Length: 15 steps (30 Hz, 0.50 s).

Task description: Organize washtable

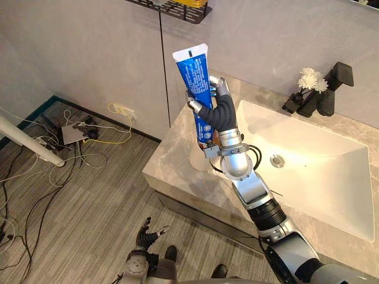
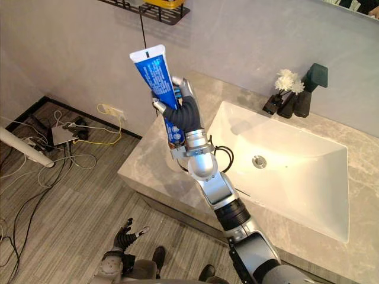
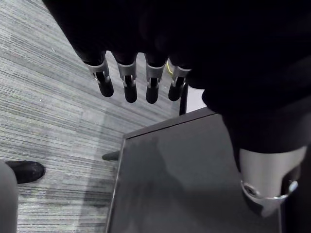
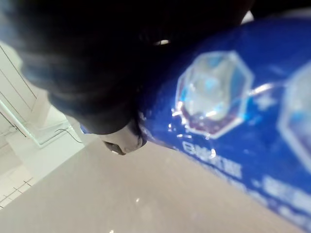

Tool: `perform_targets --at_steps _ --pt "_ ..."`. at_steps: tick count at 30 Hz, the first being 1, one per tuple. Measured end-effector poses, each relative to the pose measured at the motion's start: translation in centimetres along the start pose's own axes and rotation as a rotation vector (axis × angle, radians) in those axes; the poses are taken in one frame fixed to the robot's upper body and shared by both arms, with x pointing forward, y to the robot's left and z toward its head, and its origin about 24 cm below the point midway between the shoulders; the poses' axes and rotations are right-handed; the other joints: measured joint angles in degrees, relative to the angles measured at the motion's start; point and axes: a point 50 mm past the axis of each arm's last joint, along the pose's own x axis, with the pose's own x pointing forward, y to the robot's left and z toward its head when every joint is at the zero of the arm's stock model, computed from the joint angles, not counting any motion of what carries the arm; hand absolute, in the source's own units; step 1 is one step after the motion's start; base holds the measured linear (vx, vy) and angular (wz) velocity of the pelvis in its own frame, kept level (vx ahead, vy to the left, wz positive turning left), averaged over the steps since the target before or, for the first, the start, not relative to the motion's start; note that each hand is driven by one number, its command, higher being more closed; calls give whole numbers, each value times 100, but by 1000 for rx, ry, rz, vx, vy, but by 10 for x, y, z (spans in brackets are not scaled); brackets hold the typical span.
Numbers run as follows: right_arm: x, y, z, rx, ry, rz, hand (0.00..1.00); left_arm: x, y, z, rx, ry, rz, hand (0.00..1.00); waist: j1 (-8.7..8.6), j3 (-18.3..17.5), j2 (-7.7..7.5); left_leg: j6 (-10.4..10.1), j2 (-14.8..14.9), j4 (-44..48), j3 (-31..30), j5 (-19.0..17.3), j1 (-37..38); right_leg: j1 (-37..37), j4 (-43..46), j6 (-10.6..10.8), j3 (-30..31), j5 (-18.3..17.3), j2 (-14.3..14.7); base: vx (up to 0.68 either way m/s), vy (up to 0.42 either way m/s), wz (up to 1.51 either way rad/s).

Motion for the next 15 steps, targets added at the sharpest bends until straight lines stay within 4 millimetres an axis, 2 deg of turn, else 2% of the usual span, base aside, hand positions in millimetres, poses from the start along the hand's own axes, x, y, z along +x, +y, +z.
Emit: perform_targets --at_steps 15 --pt "-12 -2 -7 -21 40 -17 100 0 2 -2 10 6 0 0 -32 -30 -45 2 25 -25 46 1 64 40 -5 0 31 0 18 -12 0 -1"
